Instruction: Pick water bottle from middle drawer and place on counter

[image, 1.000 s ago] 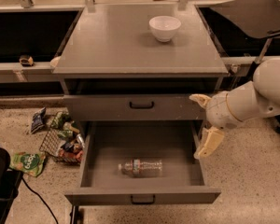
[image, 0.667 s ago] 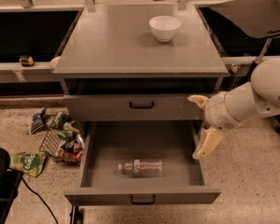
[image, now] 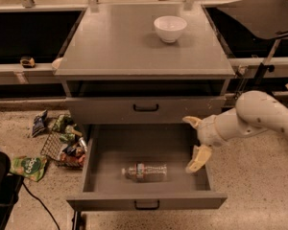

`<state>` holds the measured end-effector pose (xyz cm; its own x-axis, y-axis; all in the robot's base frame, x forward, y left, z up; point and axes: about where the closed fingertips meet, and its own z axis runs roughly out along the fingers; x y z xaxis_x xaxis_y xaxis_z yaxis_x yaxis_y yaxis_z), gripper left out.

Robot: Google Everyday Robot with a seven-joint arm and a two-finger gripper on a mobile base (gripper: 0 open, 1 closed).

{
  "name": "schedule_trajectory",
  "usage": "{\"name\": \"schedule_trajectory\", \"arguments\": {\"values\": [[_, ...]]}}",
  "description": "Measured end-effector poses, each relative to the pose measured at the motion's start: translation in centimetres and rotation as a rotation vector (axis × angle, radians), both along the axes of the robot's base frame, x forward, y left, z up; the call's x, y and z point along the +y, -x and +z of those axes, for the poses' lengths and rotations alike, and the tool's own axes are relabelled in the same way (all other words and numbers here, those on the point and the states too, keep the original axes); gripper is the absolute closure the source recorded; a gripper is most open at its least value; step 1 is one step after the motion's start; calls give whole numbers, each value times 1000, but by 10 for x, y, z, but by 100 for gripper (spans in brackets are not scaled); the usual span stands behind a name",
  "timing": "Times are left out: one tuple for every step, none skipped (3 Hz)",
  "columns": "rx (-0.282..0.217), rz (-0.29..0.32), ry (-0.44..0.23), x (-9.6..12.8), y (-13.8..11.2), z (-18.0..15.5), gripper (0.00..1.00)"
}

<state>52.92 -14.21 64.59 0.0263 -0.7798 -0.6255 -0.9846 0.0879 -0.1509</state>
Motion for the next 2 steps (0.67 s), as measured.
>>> {"name": "schedule_trajectory", "arguments": {"values": [[29, -3, -57, 16, -10, -55, 0], [50, 17, -137, 75, -26, -137, 0]]}}
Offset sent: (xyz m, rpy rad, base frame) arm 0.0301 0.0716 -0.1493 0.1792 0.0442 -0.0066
